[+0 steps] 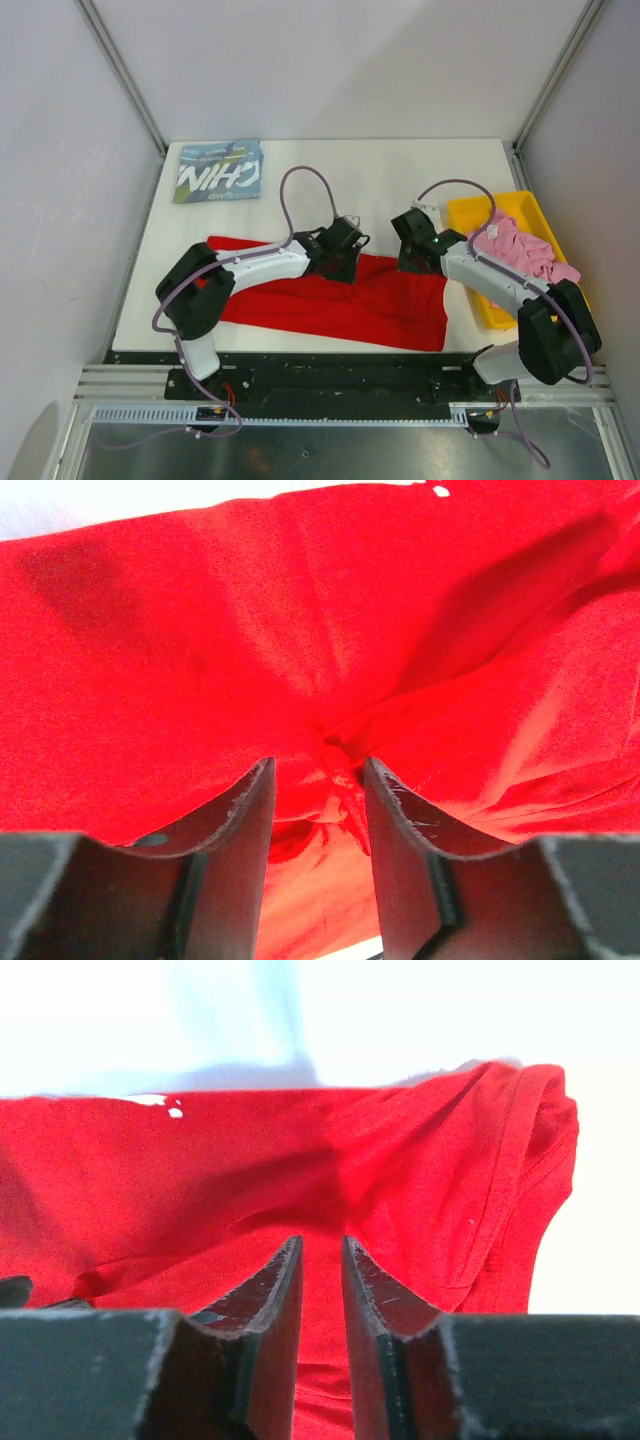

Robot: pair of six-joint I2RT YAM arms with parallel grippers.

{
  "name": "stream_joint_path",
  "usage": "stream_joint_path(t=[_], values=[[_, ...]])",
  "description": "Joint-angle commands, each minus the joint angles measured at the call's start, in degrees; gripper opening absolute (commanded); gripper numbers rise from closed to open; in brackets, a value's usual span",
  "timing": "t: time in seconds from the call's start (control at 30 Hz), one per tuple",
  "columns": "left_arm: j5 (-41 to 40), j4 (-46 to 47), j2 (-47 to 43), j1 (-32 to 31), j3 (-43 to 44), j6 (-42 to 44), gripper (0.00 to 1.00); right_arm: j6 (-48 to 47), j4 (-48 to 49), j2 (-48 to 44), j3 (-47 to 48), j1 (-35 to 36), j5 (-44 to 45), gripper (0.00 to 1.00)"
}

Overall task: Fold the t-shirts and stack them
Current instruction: Fold the other side of the tshirt into a rectangle

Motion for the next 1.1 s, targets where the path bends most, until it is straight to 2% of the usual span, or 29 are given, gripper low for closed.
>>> stream_joint_path(t=[0.0, 0.1, 0.3, 0.47, 0.57, 0.83, 1.07], values=[[-1.1, 0.6, -4.6, 1.1, 2.0, 1.4, 0.48, -0.7, -1.9, -4.4, 4.0, -1.9, 0.6, 0.32], [1.6, 0.7, -6.4, 1.2, 2.3, 1.9, 0.44, 0.9, -5.0, -7.5, 4.2, -3.2, -1.6, 0.35], [9.8, 1.4, -5.7, 0.6, 2.4, 0.6, 0.14, 4.9, -7.2, -13.0, 1.0, -1.7, -6.4, 0.27], [16.7, 3.7, -2.8, -0.2, 2.6, -0.7, 0.04, 8.5, -3.1, -13.9, -5.3, 0.8, -12.2, 0.25], [18.3, 4.9, -0.2, -0.4, 2.1, -1.8, 0.01, 9.6, 0.2, -12.9, -9.1, 0.5, -14.6, 0.24], [12.5, 5.8, 4.9, 0.6, 0.1, -3.8, 0.0, 11.3, 5.1, -10.8, -18.5, -1.4, -16.6, 0.22], [11.1, 5.8, 4.5, 1.7, -1.8, -3.9, 0.01, 11.9, 2.2, -18.5, -22.4, -3.3, -16.9, 0.23]])
